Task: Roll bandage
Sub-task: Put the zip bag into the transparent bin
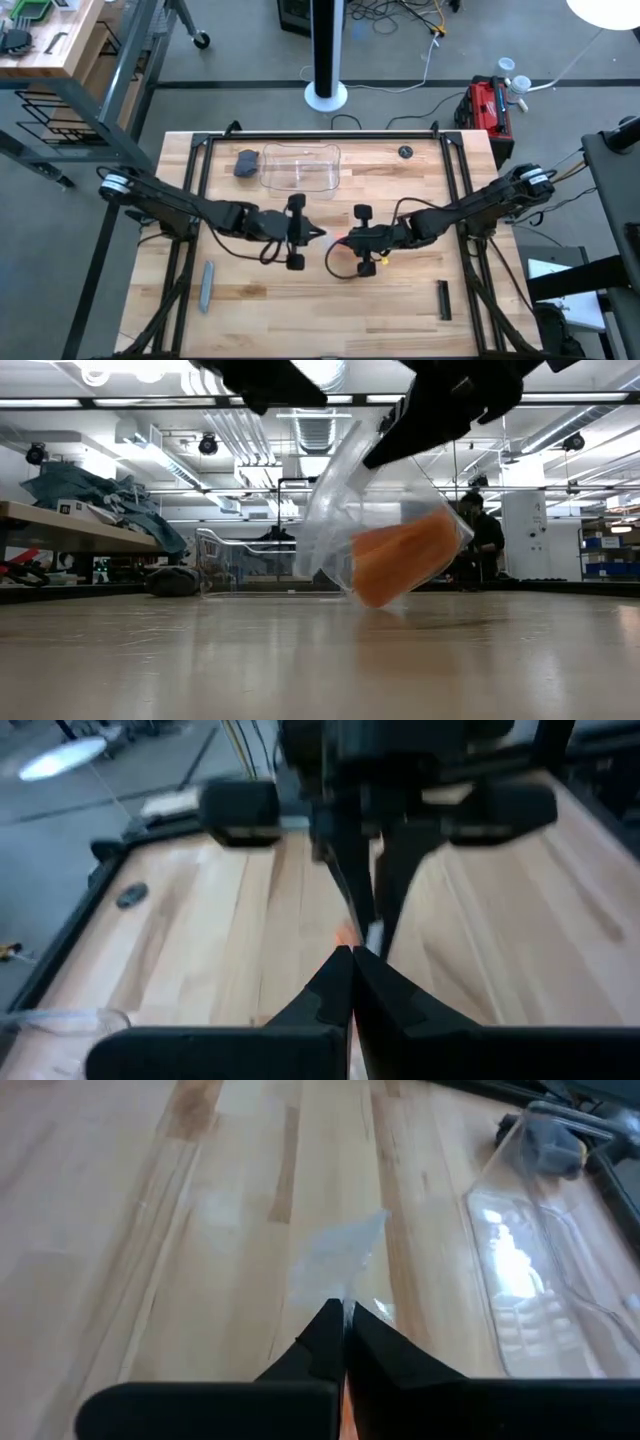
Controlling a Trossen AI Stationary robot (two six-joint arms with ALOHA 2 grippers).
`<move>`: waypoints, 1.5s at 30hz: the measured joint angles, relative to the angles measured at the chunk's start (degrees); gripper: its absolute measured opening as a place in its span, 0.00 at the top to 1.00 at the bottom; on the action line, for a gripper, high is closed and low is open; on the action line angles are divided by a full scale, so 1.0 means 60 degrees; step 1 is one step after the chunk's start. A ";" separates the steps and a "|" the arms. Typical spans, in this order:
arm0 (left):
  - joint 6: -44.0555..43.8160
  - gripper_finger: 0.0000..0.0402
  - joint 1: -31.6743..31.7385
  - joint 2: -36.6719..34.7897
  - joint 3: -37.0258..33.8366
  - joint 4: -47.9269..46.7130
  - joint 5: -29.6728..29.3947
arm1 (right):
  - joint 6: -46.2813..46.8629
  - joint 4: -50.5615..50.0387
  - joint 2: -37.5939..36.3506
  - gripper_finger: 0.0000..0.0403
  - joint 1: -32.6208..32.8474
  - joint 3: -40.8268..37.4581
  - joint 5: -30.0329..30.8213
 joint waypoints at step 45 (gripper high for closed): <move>-0.1100 0.93 0.0408 0.1575 -0.1122 0.3476 0.1624 | -0.0834 -0.0059 0.0004 1.00 0.0036 0.0001 -0.0017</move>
